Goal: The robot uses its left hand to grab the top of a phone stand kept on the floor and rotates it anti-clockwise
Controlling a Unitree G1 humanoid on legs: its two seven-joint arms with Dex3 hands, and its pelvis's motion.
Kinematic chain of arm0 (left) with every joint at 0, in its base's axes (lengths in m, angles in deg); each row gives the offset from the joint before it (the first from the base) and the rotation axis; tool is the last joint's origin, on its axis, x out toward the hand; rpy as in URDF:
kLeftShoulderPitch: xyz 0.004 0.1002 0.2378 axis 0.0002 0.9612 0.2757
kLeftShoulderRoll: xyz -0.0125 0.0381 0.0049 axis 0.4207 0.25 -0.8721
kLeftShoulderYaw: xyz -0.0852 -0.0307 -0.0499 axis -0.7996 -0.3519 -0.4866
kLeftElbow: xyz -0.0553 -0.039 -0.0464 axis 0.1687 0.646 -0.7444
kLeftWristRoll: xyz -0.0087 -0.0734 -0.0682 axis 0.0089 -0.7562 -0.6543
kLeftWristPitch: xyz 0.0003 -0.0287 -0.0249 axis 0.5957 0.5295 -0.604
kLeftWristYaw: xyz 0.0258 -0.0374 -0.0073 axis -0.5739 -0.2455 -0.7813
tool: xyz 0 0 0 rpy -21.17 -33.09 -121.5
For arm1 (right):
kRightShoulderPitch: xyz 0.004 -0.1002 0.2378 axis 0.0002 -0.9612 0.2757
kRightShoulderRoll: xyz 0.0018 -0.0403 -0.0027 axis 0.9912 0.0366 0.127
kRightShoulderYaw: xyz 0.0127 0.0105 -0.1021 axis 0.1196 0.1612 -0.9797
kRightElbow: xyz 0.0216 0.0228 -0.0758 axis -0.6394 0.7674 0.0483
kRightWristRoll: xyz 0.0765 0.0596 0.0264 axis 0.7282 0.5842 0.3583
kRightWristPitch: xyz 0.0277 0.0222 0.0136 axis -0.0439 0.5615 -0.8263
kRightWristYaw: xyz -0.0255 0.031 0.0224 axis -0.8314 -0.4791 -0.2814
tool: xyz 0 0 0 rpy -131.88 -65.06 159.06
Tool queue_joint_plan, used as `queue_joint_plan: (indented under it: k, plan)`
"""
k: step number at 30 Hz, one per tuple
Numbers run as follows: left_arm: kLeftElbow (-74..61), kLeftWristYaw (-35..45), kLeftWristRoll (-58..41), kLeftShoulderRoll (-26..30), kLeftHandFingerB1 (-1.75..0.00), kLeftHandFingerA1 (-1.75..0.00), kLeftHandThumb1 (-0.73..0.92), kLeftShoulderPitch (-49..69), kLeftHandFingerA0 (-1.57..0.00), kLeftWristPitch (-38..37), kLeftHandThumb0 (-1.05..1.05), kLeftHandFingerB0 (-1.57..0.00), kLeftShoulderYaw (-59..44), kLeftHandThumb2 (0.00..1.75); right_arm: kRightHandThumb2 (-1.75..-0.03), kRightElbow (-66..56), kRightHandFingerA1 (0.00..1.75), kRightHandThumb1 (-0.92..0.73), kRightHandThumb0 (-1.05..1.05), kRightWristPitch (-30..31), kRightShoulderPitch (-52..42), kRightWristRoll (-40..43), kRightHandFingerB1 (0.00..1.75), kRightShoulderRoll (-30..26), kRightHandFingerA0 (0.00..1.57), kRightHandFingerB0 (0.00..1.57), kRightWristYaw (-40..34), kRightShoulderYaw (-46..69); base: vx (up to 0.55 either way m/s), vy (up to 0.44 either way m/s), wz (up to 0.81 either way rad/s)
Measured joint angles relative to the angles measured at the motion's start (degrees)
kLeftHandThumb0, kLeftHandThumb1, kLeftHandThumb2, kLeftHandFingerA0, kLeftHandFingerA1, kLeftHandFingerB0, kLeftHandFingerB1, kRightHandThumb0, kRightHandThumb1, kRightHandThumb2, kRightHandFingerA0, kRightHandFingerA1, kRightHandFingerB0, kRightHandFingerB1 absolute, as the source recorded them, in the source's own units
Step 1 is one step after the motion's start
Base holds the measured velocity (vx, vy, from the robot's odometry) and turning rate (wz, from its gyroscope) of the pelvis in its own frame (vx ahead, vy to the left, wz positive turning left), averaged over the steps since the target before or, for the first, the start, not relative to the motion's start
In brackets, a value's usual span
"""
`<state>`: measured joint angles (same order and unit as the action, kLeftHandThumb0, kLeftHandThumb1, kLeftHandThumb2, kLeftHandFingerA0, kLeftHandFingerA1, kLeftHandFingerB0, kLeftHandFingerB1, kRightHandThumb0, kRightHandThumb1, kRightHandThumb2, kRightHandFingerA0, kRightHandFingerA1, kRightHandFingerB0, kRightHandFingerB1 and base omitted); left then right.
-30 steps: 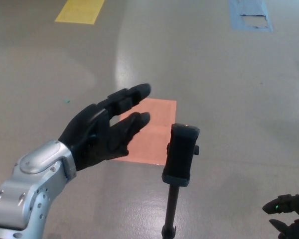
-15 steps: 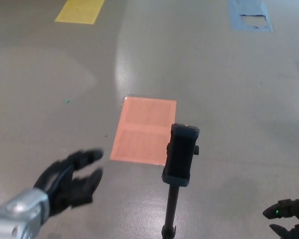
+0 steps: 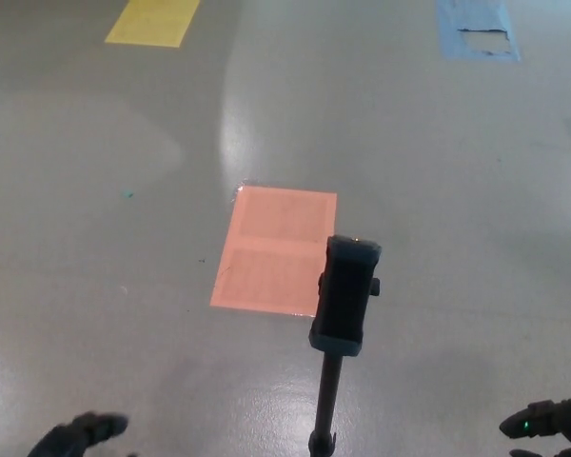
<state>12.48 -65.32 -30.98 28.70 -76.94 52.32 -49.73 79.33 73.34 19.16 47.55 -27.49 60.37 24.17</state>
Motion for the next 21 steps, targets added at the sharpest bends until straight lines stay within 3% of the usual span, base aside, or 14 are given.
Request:
queue_joint_plan:
  k: [21]
  plan:
    - [14.34, -5.52, 10.67, 4.48, -0.46, -0.47, 0.56, -0.77, 0.00, -14.71, -0.32, 0.00, 9.79, 1.06, -0.91, 0.07, 0.54, -0.68, -0.57, -0.05, -2.23, 0.02, 0.46, 0.18, 0.51, 0.28, -0.35, 0.11, 0.00, 0.000, 0.00]
